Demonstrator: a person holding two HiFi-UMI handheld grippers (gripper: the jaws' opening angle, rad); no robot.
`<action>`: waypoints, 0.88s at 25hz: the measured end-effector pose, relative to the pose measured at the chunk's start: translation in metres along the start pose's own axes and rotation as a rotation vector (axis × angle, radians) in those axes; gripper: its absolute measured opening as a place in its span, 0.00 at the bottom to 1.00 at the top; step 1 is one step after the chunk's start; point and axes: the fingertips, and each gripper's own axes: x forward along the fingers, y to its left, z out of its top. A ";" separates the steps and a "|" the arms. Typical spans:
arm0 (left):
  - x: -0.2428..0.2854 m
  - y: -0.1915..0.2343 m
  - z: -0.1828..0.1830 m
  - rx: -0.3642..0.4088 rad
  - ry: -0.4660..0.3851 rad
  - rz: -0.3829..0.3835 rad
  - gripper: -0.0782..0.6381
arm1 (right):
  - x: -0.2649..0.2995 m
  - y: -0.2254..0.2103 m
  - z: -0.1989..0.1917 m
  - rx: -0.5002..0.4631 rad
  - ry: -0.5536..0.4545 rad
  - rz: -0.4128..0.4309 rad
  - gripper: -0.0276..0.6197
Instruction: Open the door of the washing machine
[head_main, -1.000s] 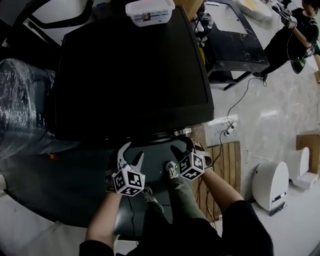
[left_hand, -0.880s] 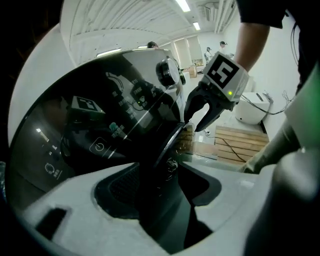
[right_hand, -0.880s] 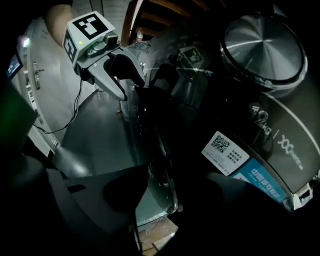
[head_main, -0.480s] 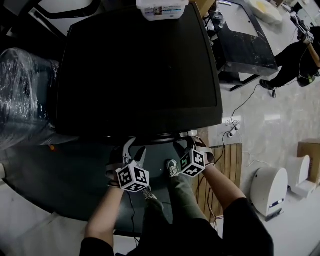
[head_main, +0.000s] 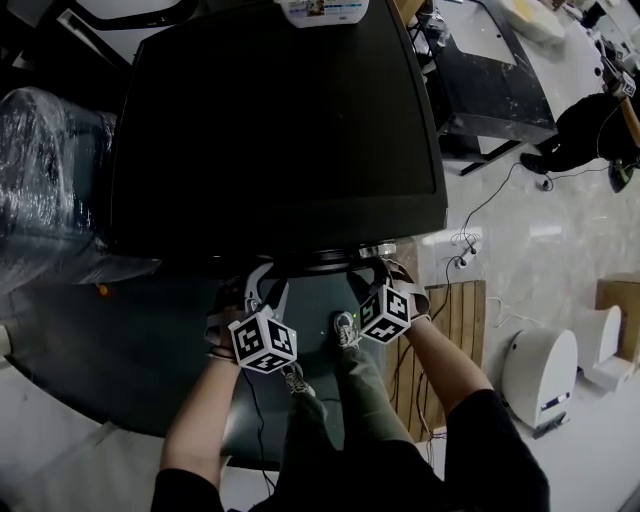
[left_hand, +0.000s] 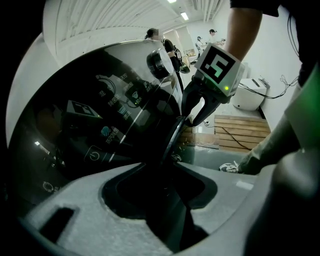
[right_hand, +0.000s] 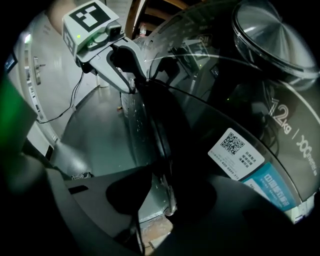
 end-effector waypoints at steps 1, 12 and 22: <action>0.000 0.000 0.000 -0.002 0.002 -0.003 0.34 | 0.000 0.000 0.000 0.009 0.000 -0.003 0.24; -0.003 -0.002 0.001 -0.035 0.016 -0.014 0.33 | -0.002 0.001 -0.002 0.068 0.033 -0.038 0.24; -0.007 -0.004 0.002 -0.066 -0.002 -0.033 0.33 | -0.005 0.006 -0.001 0.089 0.052 -0.060 0.24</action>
